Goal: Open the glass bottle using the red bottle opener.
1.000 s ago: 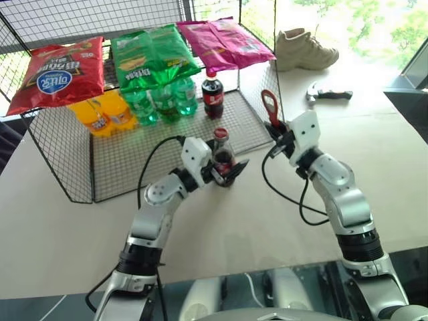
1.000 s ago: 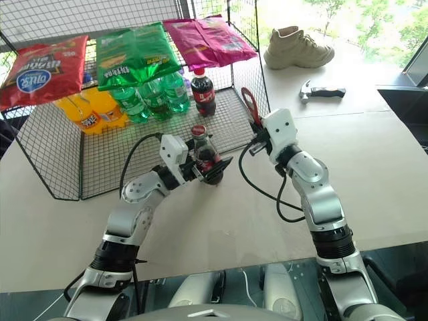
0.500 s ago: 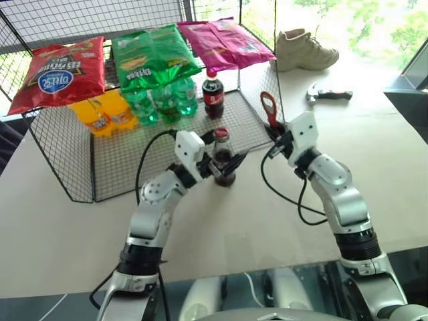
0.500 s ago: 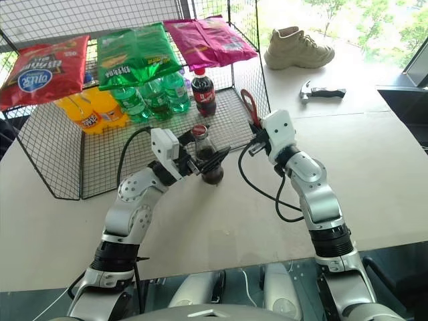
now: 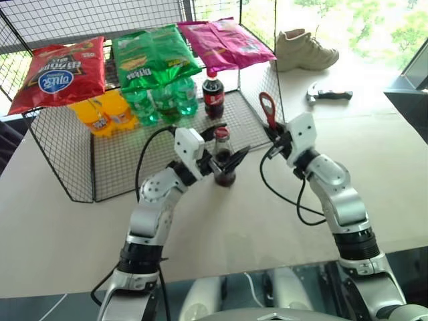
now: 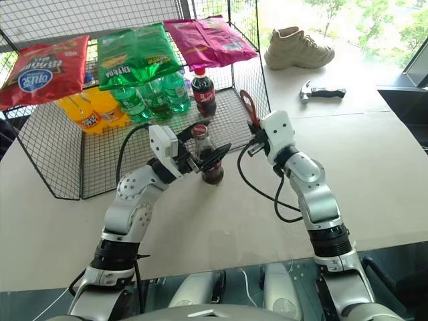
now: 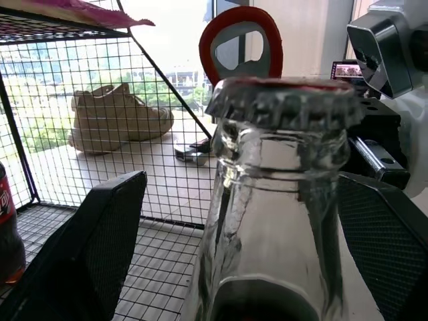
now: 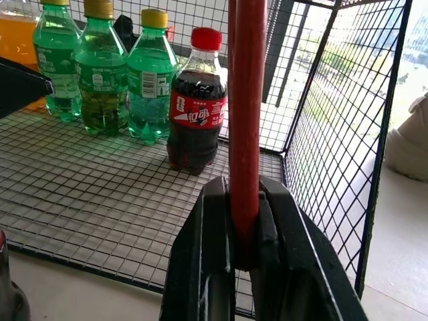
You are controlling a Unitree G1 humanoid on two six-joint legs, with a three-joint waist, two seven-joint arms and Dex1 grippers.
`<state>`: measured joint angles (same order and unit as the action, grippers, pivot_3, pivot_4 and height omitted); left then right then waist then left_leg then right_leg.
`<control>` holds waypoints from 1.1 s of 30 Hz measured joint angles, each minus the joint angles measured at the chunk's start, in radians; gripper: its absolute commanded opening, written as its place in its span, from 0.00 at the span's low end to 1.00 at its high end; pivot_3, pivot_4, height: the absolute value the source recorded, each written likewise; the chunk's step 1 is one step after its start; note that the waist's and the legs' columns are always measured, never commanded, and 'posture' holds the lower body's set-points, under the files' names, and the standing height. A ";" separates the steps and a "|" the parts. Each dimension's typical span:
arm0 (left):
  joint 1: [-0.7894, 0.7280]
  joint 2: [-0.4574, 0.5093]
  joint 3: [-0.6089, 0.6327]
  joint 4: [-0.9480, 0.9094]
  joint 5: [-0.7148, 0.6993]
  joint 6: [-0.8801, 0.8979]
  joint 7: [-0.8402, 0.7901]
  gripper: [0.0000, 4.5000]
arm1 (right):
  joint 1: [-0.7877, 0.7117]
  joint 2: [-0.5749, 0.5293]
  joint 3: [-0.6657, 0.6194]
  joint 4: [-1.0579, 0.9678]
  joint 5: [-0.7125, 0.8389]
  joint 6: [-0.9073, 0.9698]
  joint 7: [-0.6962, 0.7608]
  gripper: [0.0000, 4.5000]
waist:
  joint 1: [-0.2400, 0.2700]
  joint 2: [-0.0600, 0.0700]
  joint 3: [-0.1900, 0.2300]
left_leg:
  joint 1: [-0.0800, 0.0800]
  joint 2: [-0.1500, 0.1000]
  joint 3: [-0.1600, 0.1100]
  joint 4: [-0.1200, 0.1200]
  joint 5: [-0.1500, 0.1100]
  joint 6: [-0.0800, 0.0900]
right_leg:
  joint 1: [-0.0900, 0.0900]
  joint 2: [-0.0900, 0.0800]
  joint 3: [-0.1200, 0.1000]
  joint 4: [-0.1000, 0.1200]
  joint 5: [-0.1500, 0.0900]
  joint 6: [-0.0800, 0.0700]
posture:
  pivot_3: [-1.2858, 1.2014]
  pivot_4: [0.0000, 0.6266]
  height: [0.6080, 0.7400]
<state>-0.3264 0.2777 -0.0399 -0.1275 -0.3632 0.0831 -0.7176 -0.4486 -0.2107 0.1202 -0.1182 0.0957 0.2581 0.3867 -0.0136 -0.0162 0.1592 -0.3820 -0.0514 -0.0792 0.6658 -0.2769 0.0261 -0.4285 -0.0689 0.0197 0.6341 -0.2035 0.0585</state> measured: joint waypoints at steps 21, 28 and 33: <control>0.040 -0.002 0.000 -0.028 -0.014 -0.004 0.003 0.99 | -0.012 0.001 0.002 0.010 0.000 0.000 0.022 0.00 | 0.001 0.000 0.000 | 0.000 0.000 0.000 0.000 0.000 0.000 | 0.000 0.000 0.000 0.000 0.000 0.000 | 0.52 0.24 1.00; 0.045 -0.001 0.001 -0.039 -0.022 -0.004 0.003 0.99 | -0.018 0.002 0.002 0.011 0.000 0.000 0.025 0.00 | 0.000 0.000 0.000 | 0.000 0.000 0.000 0.000 0.000 0.000 | 0.000 0.000 0.000 0.000 0.000 0.000 | 0.52 0.24 1.00; 0.053 0.000 0.001 -0.039 -0.028 -0.004 0.002 0.76 | -0.018 0.002 0.002 0.011 0.000 0.000 0.026 0.00 | 0.000 0.000 0.000 | 0.000 0.000 0.000 0.000 0.000 0.000 | 0.000 0.000 0.000 0.000 0.000 0.000 | 0.52 0.24 1.00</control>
<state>-0.2739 0.2780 -0.0388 -0.1670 -0.3913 0.0795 -0.7155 -0.4667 -0.2090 0.1226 -0.1071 0.0956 0.2582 0.4124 -0.0136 -0.0162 0.1592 -0.3820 -0.0513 -0.0792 0.6659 -0.2769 0.0261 -0.4285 -0.0689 0.0197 0.6340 -0.2036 0.0585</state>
